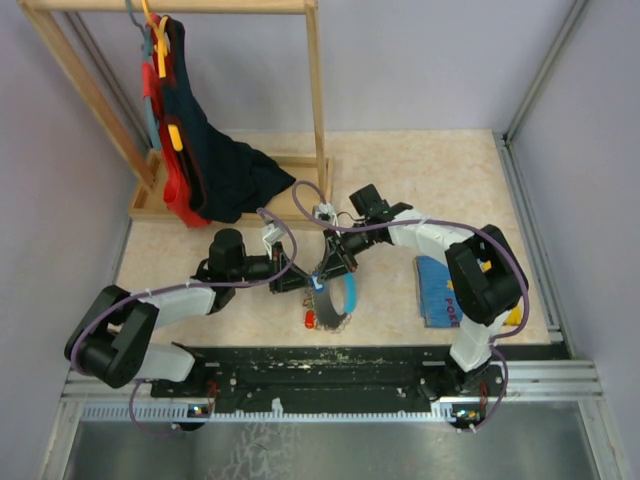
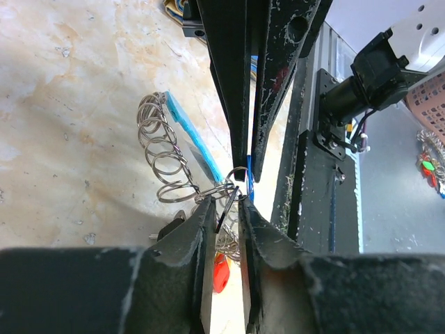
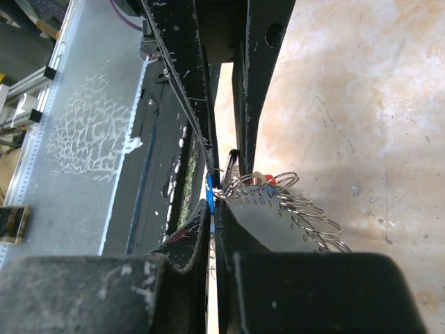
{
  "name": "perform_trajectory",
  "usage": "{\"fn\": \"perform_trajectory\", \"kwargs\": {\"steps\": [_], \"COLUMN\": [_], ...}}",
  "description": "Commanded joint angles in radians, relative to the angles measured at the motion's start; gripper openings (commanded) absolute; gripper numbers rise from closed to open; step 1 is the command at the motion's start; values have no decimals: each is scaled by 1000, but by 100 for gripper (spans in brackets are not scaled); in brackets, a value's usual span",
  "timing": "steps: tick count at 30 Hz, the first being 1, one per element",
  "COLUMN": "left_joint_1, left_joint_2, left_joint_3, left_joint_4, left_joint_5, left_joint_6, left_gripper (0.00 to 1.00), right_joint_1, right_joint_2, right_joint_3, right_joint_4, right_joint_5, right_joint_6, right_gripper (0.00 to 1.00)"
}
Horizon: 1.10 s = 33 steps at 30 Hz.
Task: Remove the keys from the keyring
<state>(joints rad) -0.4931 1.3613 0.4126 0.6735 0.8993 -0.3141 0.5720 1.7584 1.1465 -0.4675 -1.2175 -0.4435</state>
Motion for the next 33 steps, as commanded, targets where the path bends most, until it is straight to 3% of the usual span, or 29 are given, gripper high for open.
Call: {"fn": "perform_trajectory", "kwargs": {"steps": [1, 18, 33], "left_joint_1": [-2, 0, 0], "left_joint_2": [-15, -8, 41], "left_joint_3": [0, -70, -77], "left_joint_4": [52, 195, 219], "left_joint_5": [25, 84, 52], "left_joint_6": [3, -91, -127], "left_gripper": [28, 38, 31], "right_joint_1": [0, -9, -9], "right_joint_2": [6, 9, 5], "right_joint_3": [48, 45, 30], "right_joint_4": [9, 28, 81], "right_joint_5": [-39, -60, -58], "right_joint_6": [2, 30, 85], "right_gripper": [0, 0, 0]}}
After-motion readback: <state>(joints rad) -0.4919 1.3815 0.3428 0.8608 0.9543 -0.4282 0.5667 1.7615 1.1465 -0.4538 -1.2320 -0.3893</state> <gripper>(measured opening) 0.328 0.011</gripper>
